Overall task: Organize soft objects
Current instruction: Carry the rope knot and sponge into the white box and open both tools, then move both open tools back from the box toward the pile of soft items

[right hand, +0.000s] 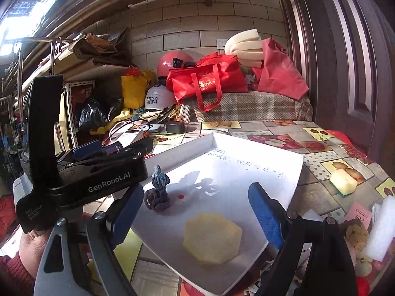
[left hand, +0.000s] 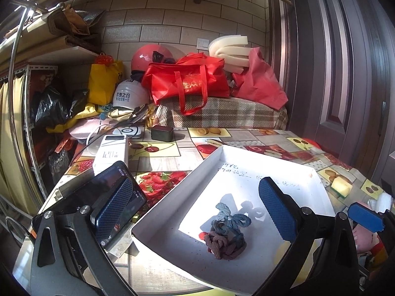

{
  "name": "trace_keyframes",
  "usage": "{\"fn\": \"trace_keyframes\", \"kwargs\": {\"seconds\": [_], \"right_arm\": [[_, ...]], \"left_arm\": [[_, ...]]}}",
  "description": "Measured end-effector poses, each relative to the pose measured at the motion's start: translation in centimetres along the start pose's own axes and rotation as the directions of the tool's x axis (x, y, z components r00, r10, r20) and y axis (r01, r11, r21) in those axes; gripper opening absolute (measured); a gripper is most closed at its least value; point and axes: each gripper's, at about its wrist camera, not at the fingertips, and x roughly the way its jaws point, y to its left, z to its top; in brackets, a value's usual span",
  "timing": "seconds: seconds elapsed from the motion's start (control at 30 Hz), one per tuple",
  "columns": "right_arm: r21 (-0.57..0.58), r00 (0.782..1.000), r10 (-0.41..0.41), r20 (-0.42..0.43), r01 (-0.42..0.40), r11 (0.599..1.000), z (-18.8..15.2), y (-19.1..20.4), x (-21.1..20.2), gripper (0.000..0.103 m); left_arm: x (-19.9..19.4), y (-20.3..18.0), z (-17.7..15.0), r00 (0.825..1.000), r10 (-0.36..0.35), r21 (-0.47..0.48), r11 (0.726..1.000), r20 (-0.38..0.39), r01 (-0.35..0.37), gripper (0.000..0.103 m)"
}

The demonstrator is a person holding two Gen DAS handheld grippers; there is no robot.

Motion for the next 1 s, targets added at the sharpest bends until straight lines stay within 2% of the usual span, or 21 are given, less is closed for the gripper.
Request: {"fn": "trace_keyframes", "kwargs": {"seconds": [0.4, 0.67, 0.8, 0.93, 1.0], "right_arm": [[-0.007, 1.000, 0.018, -0.009, -0.018, 1.000, -0.3, -0.4, -0.4, 0.087], [-0.036, 0.992, 0.122, -0.021, -0.122, 0.992, -0.9, -0.8, -2.0, 0.087], [-0.051, 0.985, 0.169, -0.019, -0.170, 0.984, -1.2, -1.6, -3.3, 0.087], [-0.062, 0.987, 0.163, 0.009, -0.162, 0.985, -1.0, -3.4, -4.5, 0.087], [-0.024, 0.982, 0.176, 0.072, -0.174, 0.984, -0.8, -5.4, -5.9, 0.087]], "left_arm": [[-0.4, -0.7, -0.3, 1.000, 0.027, 0.028, 0.999, 0.015, -0.027, 0.103], [-1.8, -1.2, -0.8, 1.000, 0.016, 0.018, 1.000, 0.008, -0.017, 0.103], [-3.4, -1.7, -1.4, 0.999, -0.044, -0.027, 0.999, -0.001, 0.044, 0.103], [-4.9, -2.1, -2.4, 0.986, -0.164, -0.120, 0.980, -0.028, 0.160, 0.103], [-5.4, -3.6, -2.7, 0.986, -0.155, -0.069, 0.986, -0.061, 0.151, 0.103]]}}
